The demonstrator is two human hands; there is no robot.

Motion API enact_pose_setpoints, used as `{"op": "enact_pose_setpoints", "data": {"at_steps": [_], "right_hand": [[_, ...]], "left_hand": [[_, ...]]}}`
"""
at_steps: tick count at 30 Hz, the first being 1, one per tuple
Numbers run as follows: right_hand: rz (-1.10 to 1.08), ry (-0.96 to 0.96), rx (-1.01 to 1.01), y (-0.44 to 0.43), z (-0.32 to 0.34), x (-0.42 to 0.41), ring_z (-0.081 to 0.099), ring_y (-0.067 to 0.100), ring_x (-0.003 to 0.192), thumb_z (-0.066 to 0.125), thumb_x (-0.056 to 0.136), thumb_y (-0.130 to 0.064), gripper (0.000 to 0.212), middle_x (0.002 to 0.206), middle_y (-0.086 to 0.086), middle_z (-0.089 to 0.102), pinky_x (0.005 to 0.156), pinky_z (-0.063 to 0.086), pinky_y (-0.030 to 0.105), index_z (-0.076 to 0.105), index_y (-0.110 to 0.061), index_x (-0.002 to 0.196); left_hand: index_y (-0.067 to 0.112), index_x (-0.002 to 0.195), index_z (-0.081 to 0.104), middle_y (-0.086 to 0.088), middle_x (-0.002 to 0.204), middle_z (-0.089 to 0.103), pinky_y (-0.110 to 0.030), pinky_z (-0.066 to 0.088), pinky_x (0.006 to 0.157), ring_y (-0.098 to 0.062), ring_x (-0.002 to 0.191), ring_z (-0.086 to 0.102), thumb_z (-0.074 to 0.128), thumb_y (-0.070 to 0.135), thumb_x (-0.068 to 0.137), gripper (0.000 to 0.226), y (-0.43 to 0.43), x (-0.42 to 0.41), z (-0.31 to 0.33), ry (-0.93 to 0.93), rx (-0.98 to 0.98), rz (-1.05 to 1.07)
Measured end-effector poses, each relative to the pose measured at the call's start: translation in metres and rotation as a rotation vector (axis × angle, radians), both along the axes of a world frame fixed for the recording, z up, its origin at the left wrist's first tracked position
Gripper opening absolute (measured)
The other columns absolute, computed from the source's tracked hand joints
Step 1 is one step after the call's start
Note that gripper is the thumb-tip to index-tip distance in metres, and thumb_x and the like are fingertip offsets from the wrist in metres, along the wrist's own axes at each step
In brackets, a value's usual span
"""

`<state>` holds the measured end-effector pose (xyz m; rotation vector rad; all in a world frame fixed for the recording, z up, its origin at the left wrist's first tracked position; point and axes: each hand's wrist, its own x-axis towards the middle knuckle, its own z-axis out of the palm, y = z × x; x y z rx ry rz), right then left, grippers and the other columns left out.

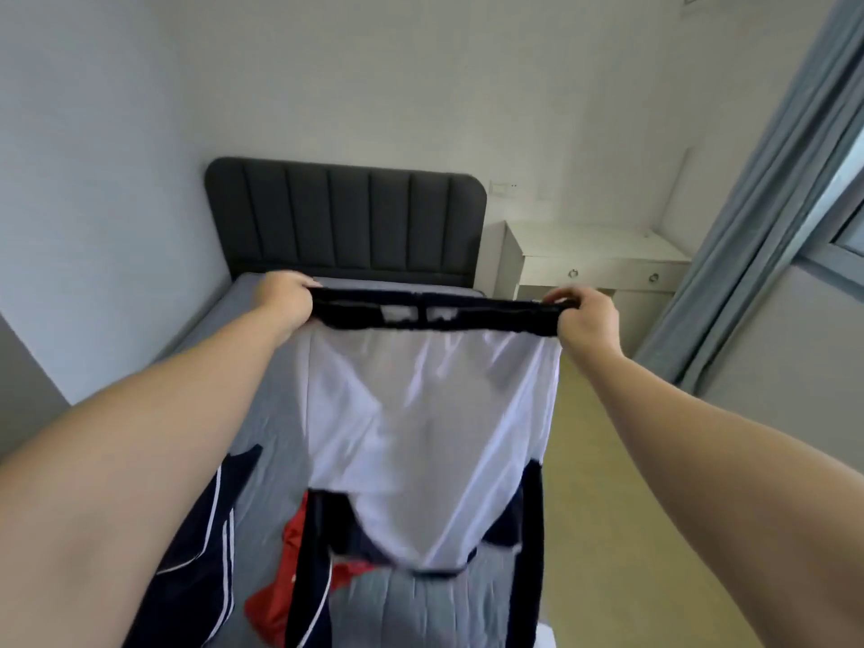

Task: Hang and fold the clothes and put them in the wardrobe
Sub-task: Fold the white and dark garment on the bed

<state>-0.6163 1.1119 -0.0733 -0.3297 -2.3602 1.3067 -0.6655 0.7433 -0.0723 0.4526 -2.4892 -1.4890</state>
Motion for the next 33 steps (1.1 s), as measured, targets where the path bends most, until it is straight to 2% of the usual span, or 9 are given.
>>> {"op": "enact_pose_setpoints", "data": {"at_steps": [2, 5, 10, 12, 15, 19, 23, 26, 33], "right_hand": [[0.056, 0.184, 0.080, 0.000, 0.029, -0.001, 0.053, 0.008, 0.089, 0.032, 0.064, 0.002, 0.051, 0.098, -0.010, 0.063, 0.070, 0.035, -0.002, 0.068, -0.029, 0.083], [0.088, 0.328, 0.167, 0.005, 0.062, -0.005, 0.045, 0.004, 0.100, 0.032, 0.065, 0.003, 0.052, 0.109, -0.007, 0.055, 0.082, 0.026, -0.006, 0.069, -0.020, 0.094], [0.044, 0.258, 0.140, 0.012, 0.047, -0.002, 0.048, 0.014, 0.100, 0.036, 0.072, 0.010, 0.046, 0.109, -0.002, 0.056, 0.078, 0.029, -0.004, 0.066, -0.021, 0.088], [0.034, 0.135, 0.133, 0.015, 0.017, -0.002, 0.052, 0.016, 0.093, 0.037, 0.073, 0.008, 0.044, 0.104, -0.001, 0.059, 0.070, 0.034, 0.000, 0.066, -0.022, 0.085], [0.061, -0.133, 0.197, 0.018, -0.051, 0.001, 0.056, 0.011, 0.075, 0.038, 0.076, 0.005, 0.043, 0.088, -0.003, 0.065, 0.056, 0.041, 0.020, 0.066, -0.027, 0.076], [0.129, -0.474, 0.331, 0.015, -0.177, 0.014, 0.058, 0.013, 0.070, 0.039, 0.077, 0.005, 0.044, 0.084, -0.002, 0.063, 0.057, 0.047, 0.025, 0.067, -0.029, 0.075], [0.238, -0.745, 0.531, 0.004, -0.317, 0.042, 0.062, 0.026, 0.079, 0.042, 0.084, 0.003, 0.039, 0.095, 0.005, 0.063, 0.069, 0.055, 0.034, 0.071, -0.021, 0.091], [0.317, -0.939, 0.602, -0.001, -0.418, 0.069, 0.065, 0.029, 0.085, 0.044, 0.087, 0.003, 0.035, 0.101, 0.008, 0.060, 0.076, 0.059, 0.040, 0.072, -0.015, 0.096], [0.673, -1.238, 0.835, -0.004, -0.581, 0.148, 0.058, 0.021, 0.078, 0.051, 0.088, -0.020, 0.012, 0.087, 0.000, 0.060, 0.064, 0.047, 0.031, 0.062, -0.022, 0.090]], "left_hand": [[0.019, 0.097, 0.079, -0.005, 0.106, 0.074, -0.029, 0.053, 0.088, -0.024, 0.098, 0.065, 0.040, -0.008, 0.083, 0.049, -0.001, -0.008, 0.034, 0.212, -0.098, 0.046], [0.020, 0.095, 0.077, 0.001, 0.106, 0.070, -0.022, 0.044, 0.085, -0.016, 0.097, 0.059, 0.035, -0.009, 0.075, 0.054, -0.005, -0.005, 0.069, 0.415, -0.138, 0.029], [0.007, 0.107, 0.074, -0.010, 0.124, 0.065, -0.019, 0.037, 0.097, -0.023, 0.116, 0.056, 0.037, -0.016, 0.078, 0.053, -0.003, 0.004, 0.046, 0.504, -0.261, -0.066], [0.005, 0.109, 0.074, -0.011, 0.126, 0.064, -0.022, 0.036, 0.100, -0.027, 0.121, 0.056, 0.038, -0.018, 0.079, 0.052, -0.004, 0.007, 0.009, 0.420, -0.334, -0.142], [0.001, 0.107, 0.074, -0.016, 0.128, 0.063, -0.024, 0.035, 0.106, -0.032, 0.124, 0.055, 0.042, -0.020, 0.078, 0.048, -0.005, 0.018, -0.071, 0.244, -0.407, -0.251], [0.005, 0.116, 0.073, -0.013, 0.141, 0.056, -0.030, 0.032, 0.116, -0.030, 0.132, 0.051, 0.053, -0.013, 0.078, 0.046, -0.008, 0.045, -0.209, -0.080, -0.483, -0.409], [0.011, 0.125, 0.067, -0.004, 0.139, 0.052, -0.032, 0.043, 0.105, -0.027, 0.124, 0.057, 0.065, 0.000, 0.074, 0.052, -0.012, 0.086, -0.356, -0.294, -0.635, -0.629], [0.020, 0.128, 0.061, 0.006, 0.134, 0.049, -0.036, 0.050, 0.090, -0.023, 0.116, 0.059, 0.064, 0.003, 0.085, 0.047, -0.017, 0.121, -0.451, -0.460, -0.752, -0.736], [0.022, 0.121, 0.063, 0.000, 0.123, 0.053, -0.037, 0.045, 0.098, -0.026, 0.121, 0.051, 0.050, 0.008, 0.094, 0.033, -0.027, 0.200, -0.597, -0.741, -1.173, -0.978]]}}
